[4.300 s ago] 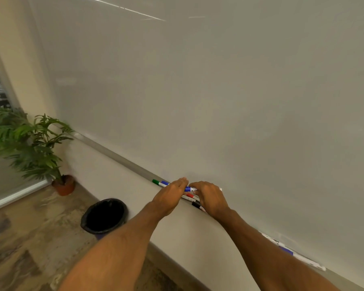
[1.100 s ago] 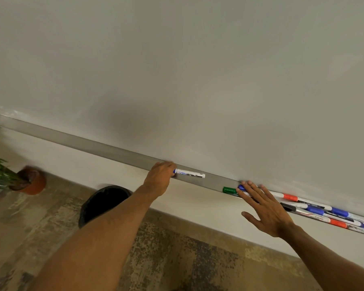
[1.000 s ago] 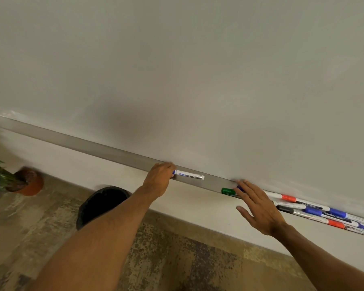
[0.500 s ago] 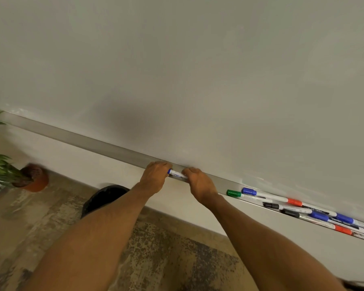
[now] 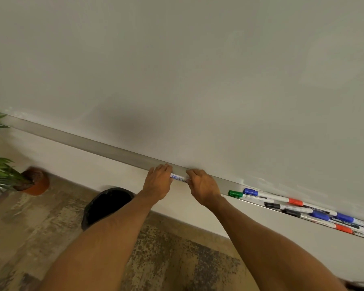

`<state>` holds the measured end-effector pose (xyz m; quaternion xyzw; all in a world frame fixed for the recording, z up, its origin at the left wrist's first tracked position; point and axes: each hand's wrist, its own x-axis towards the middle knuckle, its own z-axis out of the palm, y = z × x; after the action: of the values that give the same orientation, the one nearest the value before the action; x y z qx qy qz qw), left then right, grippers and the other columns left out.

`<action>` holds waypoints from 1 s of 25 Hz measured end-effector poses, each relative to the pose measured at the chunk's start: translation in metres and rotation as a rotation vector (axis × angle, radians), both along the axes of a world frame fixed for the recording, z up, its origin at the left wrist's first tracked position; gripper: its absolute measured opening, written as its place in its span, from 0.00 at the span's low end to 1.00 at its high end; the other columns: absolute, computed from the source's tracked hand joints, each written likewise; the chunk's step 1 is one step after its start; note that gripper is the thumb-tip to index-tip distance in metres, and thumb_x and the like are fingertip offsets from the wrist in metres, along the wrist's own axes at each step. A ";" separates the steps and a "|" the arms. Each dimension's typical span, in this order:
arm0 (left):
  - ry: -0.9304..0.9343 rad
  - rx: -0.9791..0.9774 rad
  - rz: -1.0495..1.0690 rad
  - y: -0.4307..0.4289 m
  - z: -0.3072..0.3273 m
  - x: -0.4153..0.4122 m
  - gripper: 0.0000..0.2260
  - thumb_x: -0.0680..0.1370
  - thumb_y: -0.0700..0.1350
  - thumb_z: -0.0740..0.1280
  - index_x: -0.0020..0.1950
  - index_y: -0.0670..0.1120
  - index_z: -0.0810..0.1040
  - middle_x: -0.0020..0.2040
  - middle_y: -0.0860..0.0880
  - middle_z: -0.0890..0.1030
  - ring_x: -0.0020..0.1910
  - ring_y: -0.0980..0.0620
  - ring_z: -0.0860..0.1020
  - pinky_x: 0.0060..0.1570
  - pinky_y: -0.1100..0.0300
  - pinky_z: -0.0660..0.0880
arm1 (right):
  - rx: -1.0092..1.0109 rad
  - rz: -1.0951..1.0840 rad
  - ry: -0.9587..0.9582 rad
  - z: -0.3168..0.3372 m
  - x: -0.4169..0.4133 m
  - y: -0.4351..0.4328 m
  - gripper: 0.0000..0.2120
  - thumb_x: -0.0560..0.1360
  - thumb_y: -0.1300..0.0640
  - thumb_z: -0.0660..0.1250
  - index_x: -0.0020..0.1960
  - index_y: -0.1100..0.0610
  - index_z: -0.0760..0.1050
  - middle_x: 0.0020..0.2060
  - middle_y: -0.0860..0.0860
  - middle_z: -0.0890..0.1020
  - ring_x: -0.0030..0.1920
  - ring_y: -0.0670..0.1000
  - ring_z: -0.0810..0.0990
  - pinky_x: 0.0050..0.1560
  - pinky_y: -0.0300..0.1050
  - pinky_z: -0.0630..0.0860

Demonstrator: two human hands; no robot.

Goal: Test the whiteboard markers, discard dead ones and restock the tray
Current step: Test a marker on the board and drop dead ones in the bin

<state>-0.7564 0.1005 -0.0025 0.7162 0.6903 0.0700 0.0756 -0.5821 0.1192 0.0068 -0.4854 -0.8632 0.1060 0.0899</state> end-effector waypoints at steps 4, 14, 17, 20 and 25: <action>-0.042 -0.047 -0.050 -0.003 0.014 0.049 0.19 0.81 0.54 0.58 0.70 0.46 0.68 0.70 0.47 0.71 0.69 0.49 0.67 0.70 0.51 0.60 | 0.004 -0.032 -0.090 0.004 0.039 -0.012 0.22 0.82 0.47 0.51 0.72 0.54 0.62 0.69 0.54 0.70 0.67 0.55 0.69 0.66 0.51 0.67; 0.099 -0.132 -0.131 -0.042 0.051 0.189 0.29 0.81 0.60 0.48 0.78 0.48 0.47 0.79 0.48 0.50 0.77 0.48 0.49 0.75 0.45 0.48 | -0.050 -0.195 -0.102 0.028 0.179 -0.067 0.33 0.77 0.37 0.34 0.77 0.52 0.49 0.76 0.52 0.54 0.76 0.53 0.52 0.74 0.50 0.51; 0.106 -0.134 -0.148 -0.062 0.057 0.238 0.29 0.81 0.60 0.47 0.79 0.49 0.46 0.79 0.48 0.49 0.77 0.48 0.48 0.75 0.45 0.46 | -0.055 -0.232 -0.114 0.036 0.231 -0.090 0.40 0.72 0.33 0.26 0.77 0.52 0.46 0.77 0.52 0.52 0.76 0.52 0.50 0.74 0.49 0.47; 0.109 -0.088 -0.165 -0.082 0.065 0.285 0.28 0.82 0.60 0.49 0.78 0.49 0.49 0.78 0.49 0.52 0.77 0.48 0.51 0.75 0.45 0.48 | -0.052 -0.256 -0.114 0.045 0.280 -0.110 0.28 0.81 0.41 0.43 0.77 0.51 0.45 0.77 0.51 0.51 0.76 0.52 0.48 0.74 0.49 0.46; 0.102 -0.067 -0.211 -0.107 0.080 0.375 0.27 0.82 0.60 0.49 0.78 0.49 0.51 0.78 0.49 0.53 0.77 0.48 0.52 0.75 0.45 0.48 | -0.015 -0.312 -0.096 0.061 0.364 -0.143 0.28 0.81 0.42 0.45 0.77 0.52 0.47 0.77 0.52 0.53 0.76 0.53 0.50 0.74 0.50 0.48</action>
<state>-0.3819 -0.0067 0.0771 0.7845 0.6160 0.0020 0.0711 -0.2179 -0.0239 0.0674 -0.6185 -0.7800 0.0738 0.0603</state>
